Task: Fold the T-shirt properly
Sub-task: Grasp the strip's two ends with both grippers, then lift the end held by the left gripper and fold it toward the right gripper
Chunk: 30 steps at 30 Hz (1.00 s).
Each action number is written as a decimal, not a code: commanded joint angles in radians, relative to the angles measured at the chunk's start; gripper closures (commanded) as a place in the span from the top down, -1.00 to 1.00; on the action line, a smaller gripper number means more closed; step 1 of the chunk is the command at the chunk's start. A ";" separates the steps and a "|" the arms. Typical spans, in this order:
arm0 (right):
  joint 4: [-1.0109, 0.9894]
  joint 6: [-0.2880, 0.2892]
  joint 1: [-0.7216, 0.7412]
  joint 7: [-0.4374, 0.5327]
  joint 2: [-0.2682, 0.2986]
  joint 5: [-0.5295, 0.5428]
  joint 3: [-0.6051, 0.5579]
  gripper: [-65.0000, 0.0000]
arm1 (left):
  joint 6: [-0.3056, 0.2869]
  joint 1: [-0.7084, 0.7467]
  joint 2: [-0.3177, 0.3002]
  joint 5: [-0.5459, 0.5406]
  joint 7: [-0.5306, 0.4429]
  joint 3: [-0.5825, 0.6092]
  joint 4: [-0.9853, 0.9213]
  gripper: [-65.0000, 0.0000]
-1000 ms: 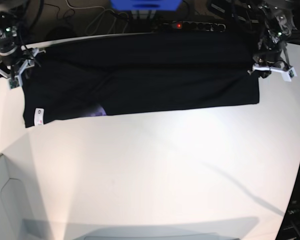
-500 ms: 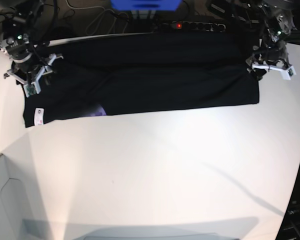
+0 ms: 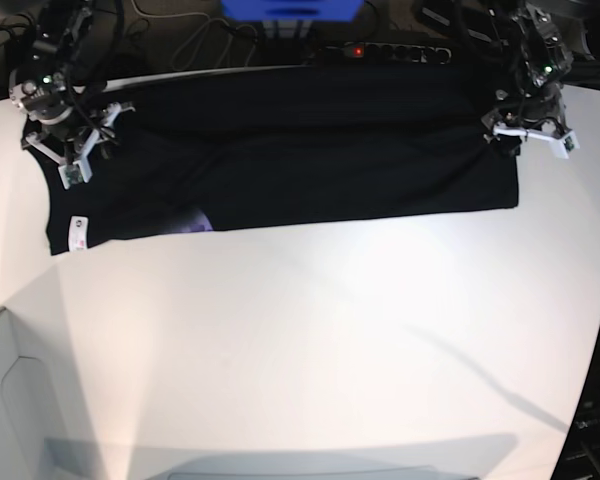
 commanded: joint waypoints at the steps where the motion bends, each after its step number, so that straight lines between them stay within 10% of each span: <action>1: 0.015 0.011 0.004 0.017 0.010 0.007 0.003 -0.09 | -0.002 0.007 -0.003 -0.015 0.033 0.001 -0.001 0.29; 19: -0.054 0.011 0.069 0.017 0.029 0.006 0.006 -0.08 | -0.005 -0.053 -0.003 -0.015 0.041 0.001 -0.124 -1.00; 30: -0.091 0.011 0.092 0.019 0.029 0.006 0.003 -0.08 | -0.005 -0.044 -0.002 -0.070 0.044 -0.042 0.062 -1.00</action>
